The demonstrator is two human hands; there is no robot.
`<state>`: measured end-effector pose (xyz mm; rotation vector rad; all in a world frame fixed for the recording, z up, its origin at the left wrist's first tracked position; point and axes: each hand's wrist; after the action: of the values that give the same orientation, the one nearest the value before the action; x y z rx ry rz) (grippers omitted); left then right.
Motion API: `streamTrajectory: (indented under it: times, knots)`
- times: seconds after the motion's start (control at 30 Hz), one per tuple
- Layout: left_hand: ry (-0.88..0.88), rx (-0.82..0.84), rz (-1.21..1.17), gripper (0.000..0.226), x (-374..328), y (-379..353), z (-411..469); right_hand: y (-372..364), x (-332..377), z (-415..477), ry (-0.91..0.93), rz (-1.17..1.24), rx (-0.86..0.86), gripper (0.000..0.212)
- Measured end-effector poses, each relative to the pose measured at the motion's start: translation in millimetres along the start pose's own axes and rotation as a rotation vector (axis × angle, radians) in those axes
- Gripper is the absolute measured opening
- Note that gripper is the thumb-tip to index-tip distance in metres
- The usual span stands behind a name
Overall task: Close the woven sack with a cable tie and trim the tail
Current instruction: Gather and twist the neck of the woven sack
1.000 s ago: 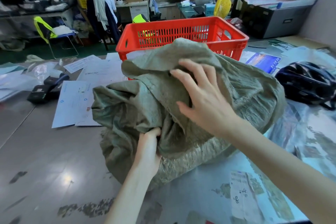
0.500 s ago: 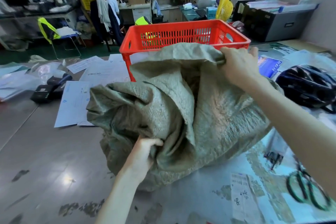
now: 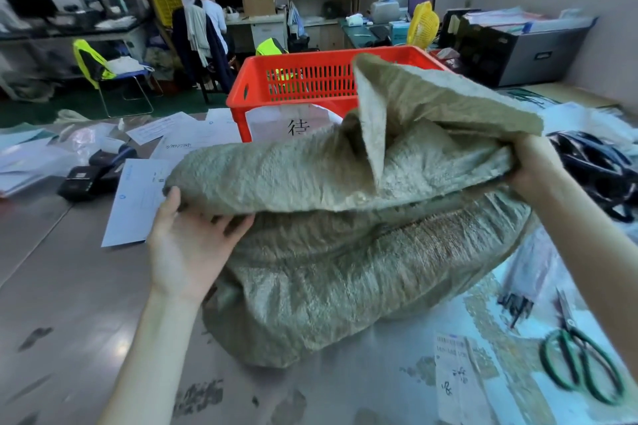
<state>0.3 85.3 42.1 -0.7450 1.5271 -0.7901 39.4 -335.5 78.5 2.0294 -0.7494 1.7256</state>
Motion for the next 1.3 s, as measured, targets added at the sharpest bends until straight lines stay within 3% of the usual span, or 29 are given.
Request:
streamTrajectory:
  times: [0.17, 0.23, 0.33, 0.4, 0.47, 0.53, 0.57, 0.7, 0.83, 0.97, 1.07, 1.13, 1.3]
  knots:
    - [0.099, -0.336, 0.058, 0.043, -4.9, 6.3, 19.3, 21.0, -10.2, 2.7, -0.166, 0.214, -0.041, 0.006]
    - [0.074, -0.399, 0.139, 0.044, -3.4, 4.4, 23.7, 31.2, -15.5, 7.7, -0.181, 0.313, -0.065, 0.015]
    - [0.077, -0.373, 0.215, 0.053, -2.9, 1.0, 30.9, 40.9, -18.7, 13.7, -0.110, 0.448, -0.061, 0.011]
    - [0.115, -0.337, 0.221, 0.043, -1.1, -2.4, 35.9, 39.0, -15.8, 12.2, -0.126, 0.557, -0.123, 0.008]
    - [0.140, -0.304, 0.265, 0.025, 2.2, -8.9, 35.7, 36.2, -16.6, 10.3, -0.107, 0.596, -0.078, 0.031]
    - [0.200, -0.252, 0.347, 0.016, 7.3, -17.8, 33.1, 35.0, -15.4, 13.6, -0.055, 0.506, -0.008, 0.060]
    - [0.229, -0.221, 0.392, 0.012, 9.6, -22.9, 30.9, 33.0, -13.0, 11.0, -0.025, 0.439, 0.026, 0.060]
    - [0.225, -0.104, 0.538, 0.018, 17.9, -43.6, 21.7, 28.8, -8.8, -2.6, 0.103, 0.080, 0.193, 0.023]
    - [0.160, 0.020, 0.673, 0.020, 32.7, -63.1, 10.0, 22.5, -8.3, -18.1, 0.286, -0.531, 0.371, 0.031]
    - [0.138, 0.060, 0.741, 0.025, 54.5, -79.7, -4.2, 5.5, -2.6, -38.9, 0.385, -0.827, 0.451, 0.042]
    - [0.138, 0.110, 0.767, 0.023, 69.7, -86.7, -12.8, -5.2, 1.4, -59.9, 0.521, -0.883, 0.303, 0.062]
    - [0.109, 0.148, 0.832, 0.024, 80.9, -91.7, -17.0, -13.0, 6.2, -76.7, 0.665, -0.872, 0.267, 0.065]
    - [-0.125, 0.282, 1.234, 0.030, 112.7, -100.8, -26.1, -35.4, 17.4, -114.5, 0.807, -0.842, 0.436, 0.060]
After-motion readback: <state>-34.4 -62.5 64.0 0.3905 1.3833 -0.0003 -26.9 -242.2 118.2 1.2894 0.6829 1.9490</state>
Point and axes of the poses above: each hand's wrist, its own z-axis towards the middle knuckle, its own y-axis out of the back of the hand, x = y × z, and after that the axes turned 9 degrees about -z, right-handed
